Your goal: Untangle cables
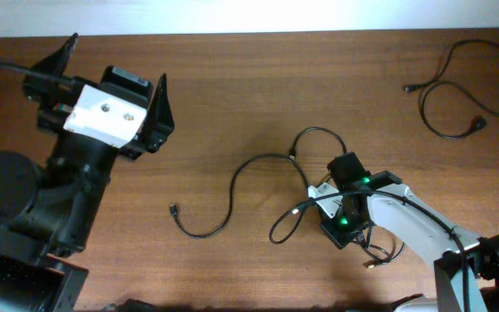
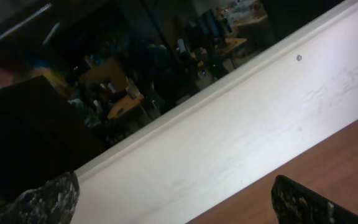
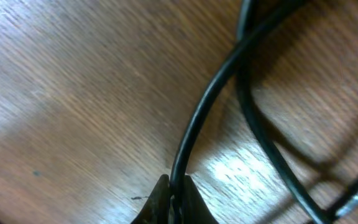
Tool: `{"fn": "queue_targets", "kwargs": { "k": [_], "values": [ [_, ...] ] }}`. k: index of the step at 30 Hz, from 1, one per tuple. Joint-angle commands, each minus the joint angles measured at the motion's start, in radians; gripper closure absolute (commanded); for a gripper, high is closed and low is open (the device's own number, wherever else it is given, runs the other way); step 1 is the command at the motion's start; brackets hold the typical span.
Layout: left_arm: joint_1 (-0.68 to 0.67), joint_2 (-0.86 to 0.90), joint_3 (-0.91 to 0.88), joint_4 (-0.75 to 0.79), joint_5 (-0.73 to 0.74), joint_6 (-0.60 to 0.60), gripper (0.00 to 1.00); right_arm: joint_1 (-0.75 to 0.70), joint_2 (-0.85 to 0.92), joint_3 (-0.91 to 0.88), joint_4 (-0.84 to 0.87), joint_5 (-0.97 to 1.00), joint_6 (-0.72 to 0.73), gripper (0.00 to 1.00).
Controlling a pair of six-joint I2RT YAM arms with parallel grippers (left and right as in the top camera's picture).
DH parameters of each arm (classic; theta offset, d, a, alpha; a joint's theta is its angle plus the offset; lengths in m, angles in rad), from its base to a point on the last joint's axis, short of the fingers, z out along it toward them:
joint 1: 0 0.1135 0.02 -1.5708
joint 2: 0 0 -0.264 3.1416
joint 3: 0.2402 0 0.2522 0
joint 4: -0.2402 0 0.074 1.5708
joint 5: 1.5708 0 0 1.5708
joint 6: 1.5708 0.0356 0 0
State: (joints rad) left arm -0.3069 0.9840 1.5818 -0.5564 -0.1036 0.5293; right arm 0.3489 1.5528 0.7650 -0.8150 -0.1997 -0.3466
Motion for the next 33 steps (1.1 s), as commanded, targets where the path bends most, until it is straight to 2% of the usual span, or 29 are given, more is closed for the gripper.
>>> {"fn": "queue_targets", "kwargs": {
  "k": [1, 3, 4, 5, 9, 10, 12, 14, 16, 17, 20, 24, 26, 27, 30, 33],
  "values": [
    [0.004, -0.016, -0.004, 0.002, 0.011, -0.013, 0.01, 0.028, -0.032, 0.097, -0.055, -0.132, -0.06, 0.96],
    [0.004, -0.016, -0.004, 0.002, 0.011, -0.013, 0.01, 0.095, -0.102, 0.391, -0.22, -0.134, -0.055, 0.96],
    [0.004, -0.016, -0.004, 0.0, 0.011, -0.013, 0.01, 0.113, -0.109, 0.476, -0.263, -0.132, -0.052, 0.96],
    [0.004, -0.016, -0.004, -0.003, 0.011, -0.013, 0.01, 0.145, -0.113, 0.664, -0.335, -0.09, -0.018, 0.96],
    [0.004, -0.01, -0.011, -0.005, 0.011, -0.013, 0.01, 0.168, -0.113, 1.137, -0.386, -0.097, 0.057, 0.96],
    [0.004, -0.002, -0.011, -0.005, 0.011, -0.013, 0.01, 0.166, -0.109, 1.285, -0.367, -0.101, 0.056, 0.96],
    [0.004, 0.011, -0.011, -0.005, 0.011, -0.013, 0.01, 0.166, -0.101, 1.433, -0.29, -0.161, 0.056, 0.96],
    [0.004, 0.023, -0.011, -0.005, 0.06, -0.013, 0.01, 0.166, -0.088, 1.489, -0.22, -0.193, 0.056, 0.96],
    [0.004, 0.032, -0.011, -0.005, 0.224, -0.013, 0.02, 0.148, -0.068, 1.49, -0.192, -0.17, 0.037, 0.96],
    [0.004, 0.031, -0.011, -0.005, 0.251, -0.013, 0.01, 0.091, -0.056, 1.49, -0.159, -0.187, 0.038, 0.96],
    [0.004, 0.031, -0.011, -0.005, 0.249, -0.013, 0.01, 0.001, -0.054, 1.508, -0.039, -0.425, 0.081, 0.96],
    [0.004, 0.032, -0.011, -0.013, 0.25, -0.013, 0.01, -0.016, -0.054, 1.58, 0.274, -0.642, 0.232, 0.96],
    [0.004, 0.031, -0.011, -0.013, 0.25, -0.013, 0.01, -0.031, -0.053, 1.579, 0.262, -0.587, 0.191, 0.96],
    [0.004, 0.031, -0.011, -0.013, 0.25, -0.013, 0.01, -0.056, -0.049, 1.579, 0.212, -0.52, 0.119, 0.96],
    [0.004, 0.031, -0.011, -0.013, 0.25, -0.013, 0.01, -0.171, -0.013, 1.579, 0.088, -0.204, -0.108, 0.96],
    [0.004, 0.042, -0.011, -0.02, 0.305, -0.013, 0.01, -0.323, 0.001, 1.579, 0.074, 0.102, -0.322, 0.96]
  ]
}}
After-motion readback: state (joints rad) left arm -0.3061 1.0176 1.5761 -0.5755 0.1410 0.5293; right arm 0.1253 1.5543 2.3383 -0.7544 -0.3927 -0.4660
